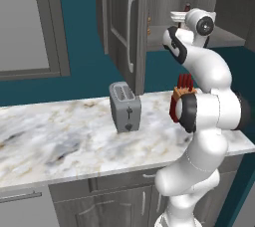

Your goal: Take 2 condiments from the cabinet and move them on the counter near the stove.Make sure the condiments are lined up with each other, next to each other.

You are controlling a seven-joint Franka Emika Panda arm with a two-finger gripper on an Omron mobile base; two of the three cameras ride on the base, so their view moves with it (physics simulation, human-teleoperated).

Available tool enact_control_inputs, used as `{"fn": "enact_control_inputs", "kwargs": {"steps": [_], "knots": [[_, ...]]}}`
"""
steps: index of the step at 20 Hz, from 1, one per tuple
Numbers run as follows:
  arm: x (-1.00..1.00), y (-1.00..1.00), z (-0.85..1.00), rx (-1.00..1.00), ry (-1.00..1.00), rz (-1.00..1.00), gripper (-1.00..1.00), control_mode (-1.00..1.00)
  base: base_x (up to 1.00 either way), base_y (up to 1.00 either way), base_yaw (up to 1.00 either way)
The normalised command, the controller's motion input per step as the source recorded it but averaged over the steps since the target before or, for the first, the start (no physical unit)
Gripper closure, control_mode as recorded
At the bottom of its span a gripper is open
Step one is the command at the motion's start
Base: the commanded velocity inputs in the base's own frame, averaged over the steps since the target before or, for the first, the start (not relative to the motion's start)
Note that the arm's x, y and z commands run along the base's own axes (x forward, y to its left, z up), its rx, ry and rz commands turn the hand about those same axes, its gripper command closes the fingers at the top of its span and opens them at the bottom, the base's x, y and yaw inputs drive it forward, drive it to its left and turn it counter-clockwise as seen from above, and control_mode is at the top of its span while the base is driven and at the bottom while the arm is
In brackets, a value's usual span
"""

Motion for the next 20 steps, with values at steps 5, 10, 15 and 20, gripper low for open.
{"fn": "enact_control_inputs", "kwargs": {"steps": [5, 10, 15, 20], "knots": [[0.09, -0.03, -0.04, 0.00, 0.00, 0.00, -1.00, -1.00, 0.00, 0.00, 0.00], [0.15, 0.00, -0.08, 0.00, 0.03, 0.00, -1.00, -1.00, 0.00, 0.00, 0.00], [0.10, 0.00, -0.02, 0.00, 0.00, 0.00, -1.00, -1.00, 0.00, 0.00, 0.00], [0.05, -0.01, 0.00, 0.00, 0.00, 0.00, -1.00, -1.00, 0.00, 0.00, 0.00]]}}
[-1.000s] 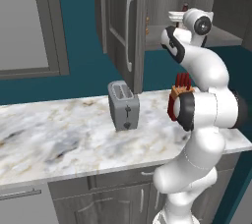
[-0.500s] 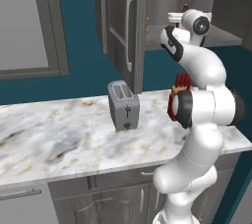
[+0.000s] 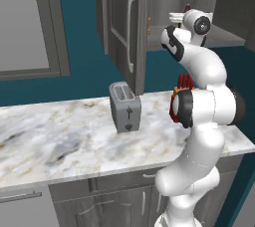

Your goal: Take 2 condiments from the cabinet and move them on the counter near the stove.Make sure the condiments are lined up with each other, next to each other.

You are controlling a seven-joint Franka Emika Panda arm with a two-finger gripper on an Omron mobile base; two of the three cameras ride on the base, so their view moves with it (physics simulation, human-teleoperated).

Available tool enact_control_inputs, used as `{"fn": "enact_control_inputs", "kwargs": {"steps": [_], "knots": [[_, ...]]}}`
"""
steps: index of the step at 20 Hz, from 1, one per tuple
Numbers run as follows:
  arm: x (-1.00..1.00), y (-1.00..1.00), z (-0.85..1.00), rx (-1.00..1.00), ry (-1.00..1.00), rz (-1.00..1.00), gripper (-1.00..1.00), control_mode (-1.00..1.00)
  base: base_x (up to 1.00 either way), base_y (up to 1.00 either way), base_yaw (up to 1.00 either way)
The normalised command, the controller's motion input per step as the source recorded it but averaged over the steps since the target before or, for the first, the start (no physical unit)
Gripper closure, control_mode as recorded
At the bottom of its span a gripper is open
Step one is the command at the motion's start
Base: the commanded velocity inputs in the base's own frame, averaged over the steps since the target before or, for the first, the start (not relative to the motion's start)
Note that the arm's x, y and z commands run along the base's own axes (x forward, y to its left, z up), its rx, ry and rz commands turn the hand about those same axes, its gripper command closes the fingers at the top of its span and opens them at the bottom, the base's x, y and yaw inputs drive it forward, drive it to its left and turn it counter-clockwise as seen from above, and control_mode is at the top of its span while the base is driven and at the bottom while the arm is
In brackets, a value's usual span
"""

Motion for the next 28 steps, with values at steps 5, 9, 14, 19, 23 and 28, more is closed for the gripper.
{"fn": "enact_control_inputs", "kwargs": {"steps": [5, 9, 14, 19, 23, 28], "knots": [[0.00, -0.05, 0.00, 0.00, 0.00, 0.00, -1.00, -1.00, 0.00, 0.00, 0.00], [0.00, 0.00, -0.06, 0.00, 0.00, 0.00, -1.00, -1.00, 0.00, 0.00, 0.00], [0.04, -0.01, -0.03, 0.00, 0.01, 0.00, -1.00, -1.00, 0.00, 0.00, 0.00], [0.08, -0.03, 0.00, 0.00, 0.00, 0.00, -1.00, -1.00, 0.00, 0.00, 0.00], [0.14, -0.02, 0.00, 0.00, 0.01, 0.00, -1.00, -1.00, 0.00, 0.00, 0.00], [0.08, -0.03, -0.01, 0.00, 0.01, 0.00, -1.00, -1.00, 0.00, 0.00, 0.00]]}}
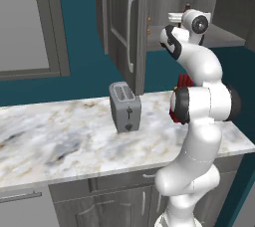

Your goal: Take 2 condiments from the cabinet and move them on the counter near the stove.Make sure the condiments are lined up with each other, next to each other.

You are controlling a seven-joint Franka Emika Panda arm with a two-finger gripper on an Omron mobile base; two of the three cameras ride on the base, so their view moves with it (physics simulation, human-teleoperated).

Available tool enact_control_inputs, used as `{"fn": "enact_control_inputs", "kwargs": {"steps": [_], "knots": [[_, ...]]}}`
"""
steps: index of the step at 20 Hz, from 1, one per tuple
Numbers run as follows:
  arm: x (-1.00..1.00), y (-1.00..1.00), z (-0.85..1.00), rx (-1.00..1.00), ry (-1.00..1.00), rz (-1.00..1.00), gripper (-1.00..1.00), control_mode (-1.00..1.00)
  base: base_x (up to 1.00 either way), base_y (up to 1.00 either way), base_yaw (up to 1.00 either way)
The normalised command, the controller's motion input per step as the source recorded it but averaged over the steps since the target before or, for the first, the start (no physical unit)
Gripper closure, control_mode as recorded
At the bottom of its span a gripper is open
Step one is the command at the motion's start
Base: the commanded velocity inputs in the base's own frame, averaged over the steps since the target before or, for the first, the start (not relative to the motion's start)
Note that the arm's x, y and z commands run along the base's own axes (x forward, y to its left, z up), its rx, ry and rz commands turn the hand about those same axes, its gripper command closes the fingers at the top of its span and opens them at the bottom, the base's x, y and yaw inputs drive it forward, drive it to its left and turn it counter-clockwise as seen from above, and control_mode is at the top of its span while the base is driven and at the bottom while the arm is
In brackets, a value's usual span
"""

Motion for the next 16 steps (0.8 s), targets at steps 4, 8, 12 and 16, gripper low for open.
{"fn": "enact_control_inputs", "kwargs": {"steps": [4, 8, 12, 16], "knots": [[0.00, -0.05, -0.05, 0.00, 0.00, 0.00, 1.00, -1.00, 0.00, 0.00, 0.00], [0.02, -0.02, -0.03, 0.00, 0.00, 0.00, 1.00, -1.00, 0.00, 0.00, 0.00], [0.00, 0.00, 0.00, 0.00, 0.00, 0.00, 1.00, -1.00, 0.00, 0.00, 0.00], [0.00, 0.00, 0.00, 0.00, 0.00, 0.00, 1.00, -1.00, 0.00, 0.00, 0.00]]}}
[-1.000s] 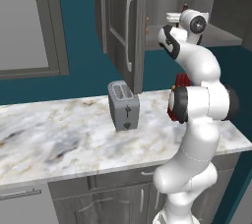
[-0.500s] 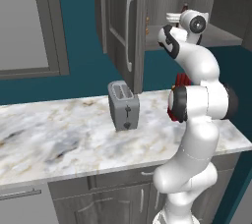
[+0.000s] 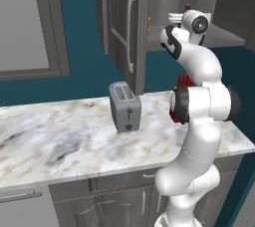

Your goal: Take 2 condiments from the cabinet and move them on the counter near the stove.Make sure the condiments are lined up with each other, next to each other.

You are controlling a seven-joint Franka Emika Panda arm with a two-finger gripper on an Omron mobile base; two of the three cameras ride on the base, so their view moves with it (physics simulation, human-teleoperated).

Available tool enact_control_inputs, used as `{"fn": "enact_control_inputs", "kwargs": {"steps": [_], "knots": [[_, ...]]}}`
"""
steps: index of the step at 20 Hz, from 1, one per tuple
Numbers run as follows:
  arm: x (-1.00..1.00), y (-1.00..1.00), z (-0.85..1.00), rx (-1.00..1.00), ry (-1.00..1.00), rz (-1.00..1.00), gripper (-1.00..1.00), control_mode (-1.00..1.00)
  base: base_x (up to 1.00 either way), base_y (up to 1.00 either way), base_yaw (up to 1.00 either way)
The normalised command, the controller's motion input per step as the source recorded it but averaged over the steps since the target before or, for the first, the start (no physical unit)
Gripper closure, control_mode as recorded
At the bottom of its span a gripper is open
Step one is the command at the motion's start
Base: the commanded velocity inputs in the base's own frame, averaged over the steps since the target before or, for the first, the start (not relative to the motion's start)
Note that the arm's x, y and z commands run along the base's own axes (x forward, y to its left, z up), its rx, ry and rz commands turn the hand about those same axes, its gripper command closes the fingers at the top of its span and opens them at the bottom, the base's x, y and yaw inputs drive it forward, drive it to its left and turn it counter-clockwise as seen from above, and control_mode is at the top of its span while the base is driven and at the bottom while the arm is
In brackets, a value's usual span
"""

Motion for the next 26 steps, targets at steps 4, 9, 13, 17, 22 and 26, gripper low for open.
{"fn": "enact_control_inputs", "kwargs": {"steps": [4, 9, 13, 17, 22, 26], "knots": [[-0.17, 0.00, 0.02, 0.00, -0.07, 0.00, 1.00, -1.00, 0.00, 0.00, 0.00], [-0.18, -0.01, 0.09, 0.00, -0.04, 0.00, 1.00, -1.00, 0.00, 0.00, 0.00], [-0.13, 0.00, 0.00, 0.00, 0.00, 0.00, 1.00, -1.00, 0.00, 0.00, 0.00], [-0.20, -0.01, 0.00, 0.00, 0.00, 0.00, 1.00, -1.00, 0.00, 0.00, 0.00], [-0.28, -0.15, 0.00, 0.00, 0.00, 0.00, 1.00, -1.00, 0.00, 0.00, 0.00], [-0.27, -0.12, 0.00, 0.00, 0.00, 0.00, 1.00, -1.00, 0.00, 0.00, 0.00]]}}
